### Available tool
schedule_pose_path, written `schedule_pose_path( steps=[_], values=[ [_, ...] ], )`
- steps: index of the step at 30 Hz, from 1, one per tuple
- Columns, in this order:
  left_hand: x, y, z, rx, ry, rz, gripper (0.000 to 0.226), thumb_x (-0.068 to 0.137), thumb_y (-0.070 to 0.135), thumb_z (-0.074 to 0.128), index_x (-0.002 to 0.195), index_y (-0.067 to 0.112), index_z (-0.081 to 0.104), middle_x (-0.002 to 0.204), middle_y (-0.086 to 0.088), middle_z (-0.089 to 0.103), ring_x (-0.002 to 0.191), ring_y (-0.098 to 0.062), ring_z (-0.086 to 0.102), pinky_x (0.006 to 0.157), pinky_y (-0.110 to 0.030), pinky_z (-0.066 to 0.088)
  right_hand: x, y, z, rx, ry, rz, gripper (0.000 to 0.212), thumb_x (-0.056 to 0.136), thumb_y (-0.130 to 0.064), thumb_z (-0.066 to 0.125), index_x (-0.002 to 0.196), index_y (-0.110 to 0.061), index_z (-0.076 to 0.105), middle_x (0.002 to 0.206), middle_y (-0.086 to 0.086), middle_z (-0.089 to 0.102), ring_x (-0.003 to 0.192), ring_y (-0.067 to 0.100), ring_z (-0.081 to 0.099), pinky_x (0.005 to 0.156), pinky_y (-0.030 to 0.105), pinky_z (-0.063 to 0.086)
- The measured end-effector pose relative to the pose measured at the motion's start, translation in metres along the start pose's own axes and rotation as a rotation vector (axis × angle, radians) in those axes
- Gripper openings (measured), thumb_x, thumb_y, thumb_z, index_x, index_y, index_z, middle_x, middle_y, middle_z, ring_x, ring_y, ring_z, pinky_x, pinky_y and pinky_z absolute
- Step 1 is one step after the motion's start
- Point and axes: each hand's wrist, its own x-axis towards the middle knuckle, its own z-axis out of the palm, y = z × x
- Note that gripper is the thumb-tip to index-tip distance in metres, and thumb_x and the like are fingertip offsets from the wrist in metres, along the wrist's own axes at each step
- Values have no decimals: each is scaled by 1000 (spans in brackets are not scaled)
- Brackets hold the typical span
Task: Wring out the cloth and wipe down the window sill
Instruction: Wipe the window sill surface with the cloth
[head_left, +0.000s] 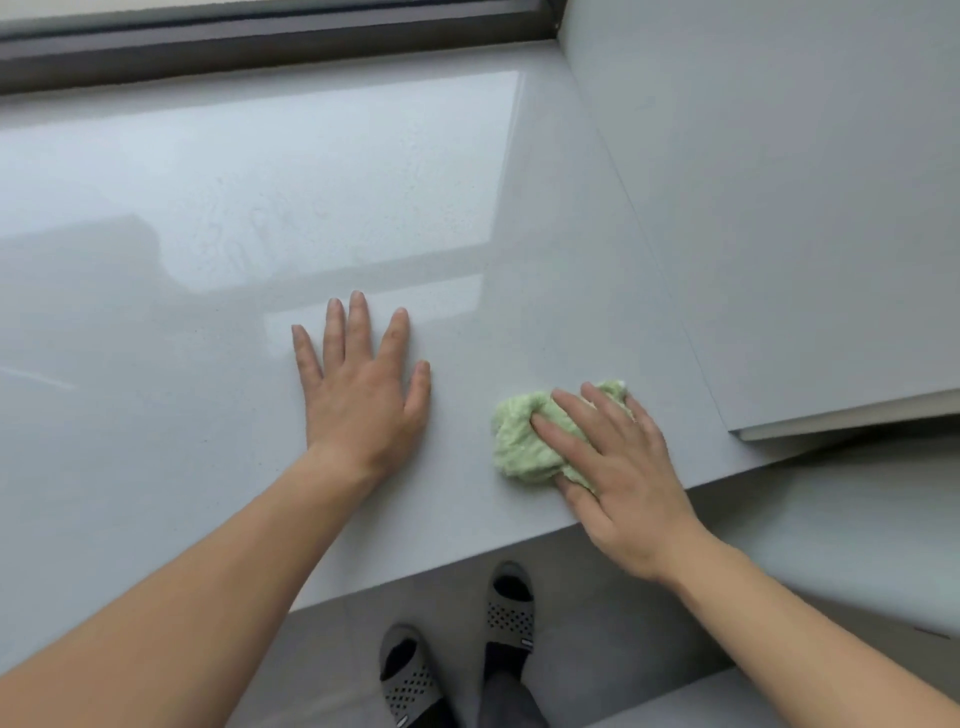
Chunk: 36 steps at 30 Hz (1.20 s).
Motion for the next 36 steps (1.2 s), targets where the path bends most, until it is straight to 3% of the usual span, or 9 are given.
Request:
schedule_pose_path(
  steps=[4,6,11,18,24,29,36],
  values=[
    [0,8,-3,-34,15,22,57,99,45,31,153,26,24,165,-12,6,153,-26,-7,119,-55,-12,-14,38,-11,62,71,306,58,94,-41,37,151,-40,27,161,-6,25,151,18,12,121,46,6],
    [8,12,-4,-70,23,23,56,99,45,33,151,26,27,165,-12,7,153,-26,-6,120,-53,-12,-14,36,-10,74,103,365,56,95,-41,34,150,-37,30,161,-4,26,151,20,12,121,45,3],
    [57,11,-9,-61,56,8,55,98,46,33,149,26,30,165,-13,9,153,-27,-3,120,-53,-9,23,39,-17,28,101,377,58,95,-38,32,152,-33,25,162,0,21,151,23,9,122,44,-1],
    [128,5,-22,-24,77,-25,54,97,46,36,145,23,35,163,-15,15,151,-31,7,122,-49,0,179,50,-36,52,178,487,56,101,-39,34,154,-36,18,164,-2,14,151,25,5,122,46,-2],
    [137,-1,-15,-18,72,-4,64,94,55,26,153,30,21,166,-7,4,153,-24,-6,122,-49,-8,148,47,-34,29,79,192,60,94,-40,33,153,-37,22,163,-4,20,151,22,10,122,42,1],
    [139,2,-17,13,55,-38,72,92,59,22,156,29,12,167,-7,-4,152,-23,-13,121,-52,-9,238,72,-51,32,181,431,56,99,-38,37,153,-35,22,163,-2,18,151,24,10,121,45,4],
    [140,3,-18,53,43,-40,74,91,60,16,157,28,11,167,-7,-5,152,-23,-15,121,-53,-6,248,67,-47,4,240,439,56,99,-34,41,153,-32,25,162,-1,21,150,26,11,121,45,3]
  ],
)
